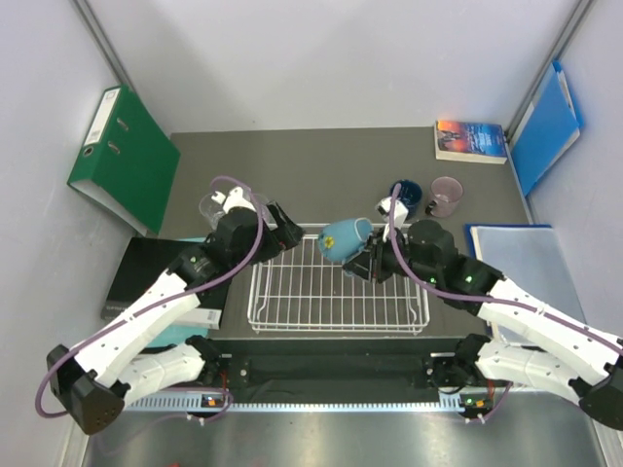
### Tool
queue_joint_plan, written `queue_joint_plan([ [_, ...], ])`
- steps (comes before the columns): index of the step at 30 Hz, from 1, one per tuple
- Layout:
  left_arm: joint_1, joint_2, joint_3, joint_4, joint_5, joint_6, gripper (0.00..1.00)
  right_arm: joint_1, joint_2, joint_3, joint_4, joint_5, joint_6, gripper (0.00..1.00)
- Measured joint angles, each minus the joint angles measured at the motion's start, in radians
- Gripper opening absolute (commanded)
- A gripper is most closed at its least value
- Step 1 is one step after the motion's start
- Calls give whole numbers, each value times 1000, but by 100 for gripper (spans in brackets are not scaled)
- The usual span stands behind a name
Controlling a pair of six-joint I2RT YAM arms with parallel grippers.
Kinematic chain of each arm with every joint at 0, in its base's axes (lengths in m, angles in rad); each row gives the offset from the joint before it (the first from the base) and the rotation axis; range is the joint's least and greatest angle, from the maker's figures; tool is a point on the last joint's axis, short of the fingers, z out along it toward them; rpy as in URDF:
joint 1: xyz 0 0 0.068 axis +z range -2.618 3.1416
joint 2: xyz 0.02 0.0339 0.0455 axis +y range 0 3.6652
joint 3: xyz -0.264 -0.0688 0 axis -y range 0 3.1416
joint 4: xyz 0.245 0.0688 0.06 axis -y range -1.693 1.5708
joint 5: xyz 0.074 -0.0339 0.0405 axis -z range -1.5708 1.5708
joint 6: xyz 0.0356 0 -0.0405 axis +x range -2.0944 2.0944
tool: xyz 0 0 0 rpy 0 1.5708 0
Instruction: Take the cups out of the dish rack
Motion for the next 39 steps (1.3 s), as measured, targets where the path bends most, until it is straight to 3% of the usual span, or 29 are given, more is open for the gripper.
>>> queue_joint_plan([
  [4, 0, -63, -85, 229, 121, -22, 99, -19, 2, -53, 82, -159, 66, 0],
  [10, 0, -32, -103, 507, 299, -56, 99, -93, -2, -112, 277, -299, 191, 0],
  [21, 0, 24, -159, 768, 512, -136, 99, -145, -14, -130, 403, -378, 275, 0],
  [27, 0, 45, -224, 940, 608, -226, 93, -179, -13, -198, 539, -427, 348, 0],
  [37, 1, 155, -248, 1150, 725, -358, 46, -192, 10, -260, 661, -478, 433, 0],
  [39, 0, 167, -248, 1166, 741, -366, 28, -193, 9, -260, 675, -477, 435, 0],
])
